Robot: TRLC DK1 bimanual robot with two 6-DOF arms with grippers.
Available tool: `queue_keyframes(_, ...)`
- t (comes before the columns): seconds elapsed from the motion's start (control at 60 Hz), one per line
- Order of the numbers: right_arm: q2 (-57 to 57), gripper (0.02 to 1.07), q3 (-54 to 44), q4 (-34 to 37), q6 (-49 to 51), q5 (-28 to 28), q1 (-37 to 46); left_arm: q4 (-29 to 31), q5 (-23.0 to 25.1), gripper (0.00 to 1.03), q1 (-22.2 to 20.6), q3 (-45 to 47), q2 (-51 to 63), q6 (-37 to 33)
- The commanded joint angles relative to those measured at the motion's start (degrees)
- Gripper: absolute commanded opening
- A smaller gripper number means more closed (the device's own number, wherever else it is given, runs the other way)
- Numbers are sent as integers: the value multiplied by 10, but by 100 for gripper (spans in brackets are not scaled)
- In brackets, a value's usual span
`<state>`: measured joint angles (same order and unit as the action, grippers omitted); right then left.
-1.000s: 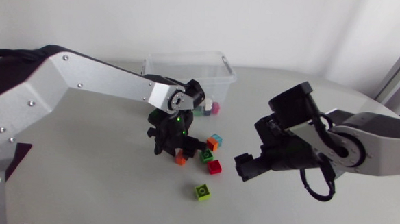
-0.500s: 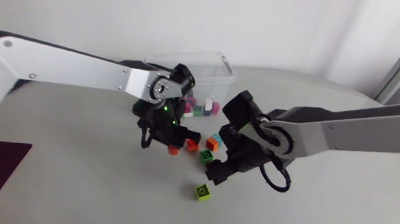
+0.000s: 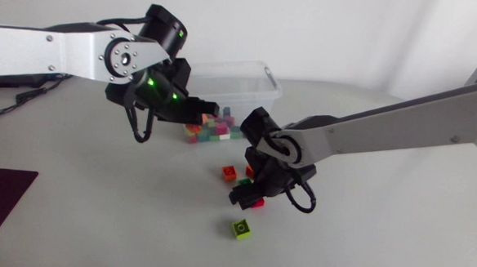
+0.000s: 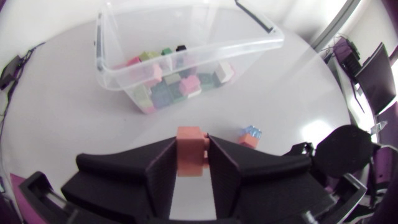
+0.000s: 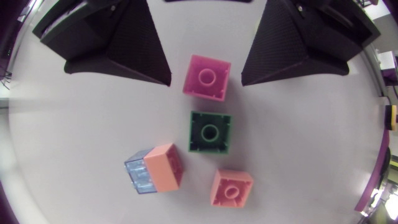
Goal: Place the duplo bricks in the container
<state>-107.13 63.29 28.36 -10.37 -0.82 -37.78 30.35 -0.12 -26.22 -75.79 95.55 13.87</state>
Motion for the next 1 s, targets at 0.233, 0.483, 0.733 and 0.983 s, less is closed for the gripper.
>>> queue_keyframes(0.233,-29,42,16,-4,-4,13,-11,-68,0,25,22,-9,-27,0)
queue_keyframes(0.483,-3,28,-1,-20,19,14,-10,-148,0,25,43,-7,-20,5)
queue_keyframes(0.733,83,28,1,-2,42,14,11,-216,-11,26,49,-32,22,5)
queue_keyframes(0.983,152,28,27,23,73,6,53,-240,-35,28,44,-121,113,1)
